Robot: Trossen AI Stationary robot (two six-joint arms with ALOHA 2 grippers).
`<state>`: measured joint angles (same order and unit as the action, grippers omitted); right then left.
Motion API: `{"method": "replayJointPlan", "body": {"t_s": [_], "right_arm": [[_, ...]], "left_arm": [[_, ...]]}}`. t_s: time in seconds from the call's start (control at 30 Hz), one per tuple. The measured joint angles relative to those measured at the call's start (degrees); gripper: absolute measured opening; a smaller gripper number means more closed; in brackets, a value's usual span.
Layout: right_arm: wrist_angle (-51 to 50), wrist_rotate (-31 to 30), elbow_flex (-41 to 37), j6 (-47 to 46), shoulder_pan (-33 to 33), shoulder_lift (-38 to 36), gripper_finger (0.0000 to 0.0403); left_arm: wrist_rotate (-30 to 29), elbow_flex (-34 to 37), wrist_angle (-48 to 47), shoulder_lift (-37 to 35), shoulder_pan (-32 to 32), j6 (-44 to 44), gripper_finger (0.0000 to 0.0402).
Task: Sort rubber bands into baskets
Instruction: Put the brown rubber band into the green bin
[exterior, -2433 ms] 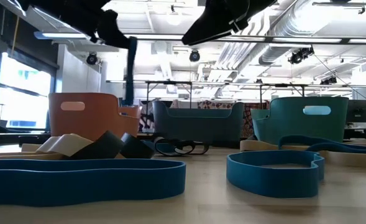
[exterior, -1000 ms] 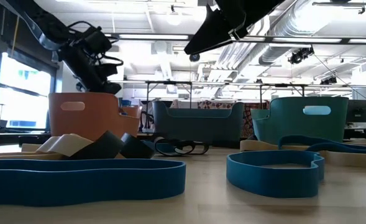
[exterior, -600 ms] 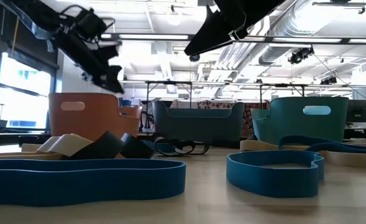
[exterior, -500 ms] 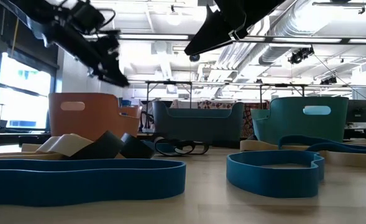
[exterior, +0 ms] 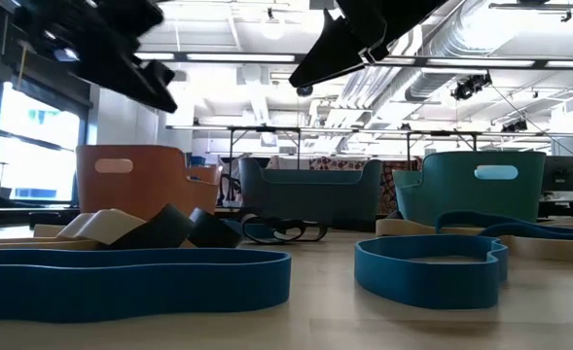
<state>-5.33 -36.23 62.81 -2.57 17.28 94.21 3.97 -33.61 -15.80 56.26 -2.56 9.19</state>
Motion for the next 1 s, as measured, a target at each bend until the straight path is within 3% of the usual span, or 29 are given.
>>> {"method": "replayJointPlan", "body": {"t_s": [0.2, 0.4, 0.7, 1.0], "right_arm": [[0.0, 0.5, 0.0, -0.1, 0.0, 0.0, 0.0167], [0.0, 0.7, 0.0, -0.2, 0.0, 0.0, 0.0167], [0.0, 2.0, 0.0, -1.5, 0.0, 0.0, 0.0167], [0.0, 2.1, 0.0, -1.5, 0.0, 0.0, 0.0167]], "left_arm": [[-3.5, 0.0, 0.1, 3.4, -11.4, -4.4, 0.0198], [-8.4, 0.0, 0.1, 9.5, -18.0, -9.3, 0.0198], [-8.9, 0.0, 1.4, 20.2, -21.0, -19.3, 0.0198], [-8.9, 0.0, 7.2, 29.9, -21.1, -21.1, 0.0189]]}}
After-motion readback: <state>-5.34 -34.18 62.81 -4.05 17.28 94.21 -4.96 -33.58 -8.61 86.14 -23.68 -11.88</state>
